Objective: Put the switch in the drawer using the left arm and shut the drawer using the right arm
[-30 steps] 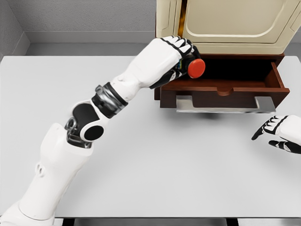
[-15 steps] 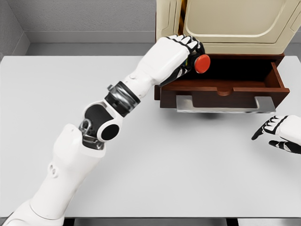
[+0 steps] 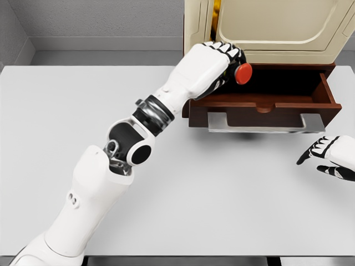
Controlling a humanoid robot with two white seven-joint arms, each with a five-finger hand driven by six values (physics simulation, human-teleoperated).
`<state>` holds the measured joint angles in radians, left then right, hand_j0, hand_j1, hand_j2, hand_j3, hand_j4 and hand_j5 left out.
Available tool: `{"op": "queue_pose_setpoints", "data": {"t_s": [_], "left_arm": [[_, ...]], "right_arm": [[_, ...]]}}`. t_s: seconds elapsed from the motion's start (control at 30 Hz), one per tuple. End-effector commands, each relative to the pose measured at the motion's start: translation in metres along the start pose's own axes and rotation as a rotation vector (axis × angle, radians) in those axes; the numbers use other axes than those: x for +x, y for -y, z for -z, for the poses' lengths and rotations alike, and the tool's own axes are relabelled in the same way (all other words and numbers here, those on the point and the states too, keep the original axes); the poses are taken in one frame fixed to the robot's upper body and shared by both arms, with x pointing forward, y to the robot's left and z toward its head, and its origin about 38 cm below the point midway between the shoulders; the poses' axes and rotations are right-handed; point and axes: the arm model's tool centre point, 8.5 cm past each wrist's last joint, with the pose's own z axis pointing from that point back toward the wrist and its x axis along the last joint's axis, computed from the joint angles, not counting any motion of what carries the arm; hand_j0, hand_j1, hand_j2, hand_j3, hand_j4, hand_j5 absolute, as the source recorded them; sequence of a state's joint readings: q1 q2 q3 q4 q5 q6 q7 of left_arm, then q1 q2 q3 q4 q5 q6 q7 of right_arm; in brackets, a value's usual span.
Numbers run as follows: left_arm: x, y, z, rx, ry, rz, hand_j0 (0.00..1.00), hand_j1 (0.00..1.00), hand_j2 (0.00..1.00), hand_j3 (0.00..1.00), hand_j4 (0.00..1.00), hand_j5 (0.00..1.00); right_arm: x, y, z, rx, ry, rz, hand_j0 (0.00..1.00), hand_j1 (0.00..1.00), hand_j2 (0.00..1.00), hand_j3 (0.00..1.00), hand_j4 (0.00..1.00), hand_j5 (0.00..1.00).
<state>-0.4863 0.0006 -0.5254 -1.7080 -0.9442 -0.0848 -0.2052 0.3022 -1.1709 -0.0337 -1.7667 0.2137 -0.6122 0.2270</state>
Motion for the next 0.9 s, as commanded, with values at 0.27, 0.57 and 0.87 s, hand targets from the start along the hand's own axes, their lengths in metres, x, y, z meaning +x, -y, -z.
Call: {"op": "queue_pose_setpoints", "data": {"t_s": [0.27,0.57,0.87], "left_arm": [[0.002,0.002,0.001,-0.005,0.002,0.013,0.76,0.76,0.76,0.76,0.76,0.76],[0.006,0.001,-0.001,0.000,0.015,0.009,0.79,0.79,0.79,0.79,0.79,0.79],[-0.022,-0.035,-0.058,-0.008,0.296,-0.021,0.85,0.85,0.85,0.85,0.85,0.85]], "right_arm": [[0.000,0.000,0.000,-0.005,0.001,0.007,0.61,0.61,0.61,0.61,0.61,0.61],[0.000,0.001,0.000,-0.009,0.001,0.010,0.61,0.61,0.61,0.61,0.61,0.61],[-0.001,0.006,0.001,-0.027,0.003,0.012,0.61,0.61,0.61,0.61,0.61,0.61]]}}
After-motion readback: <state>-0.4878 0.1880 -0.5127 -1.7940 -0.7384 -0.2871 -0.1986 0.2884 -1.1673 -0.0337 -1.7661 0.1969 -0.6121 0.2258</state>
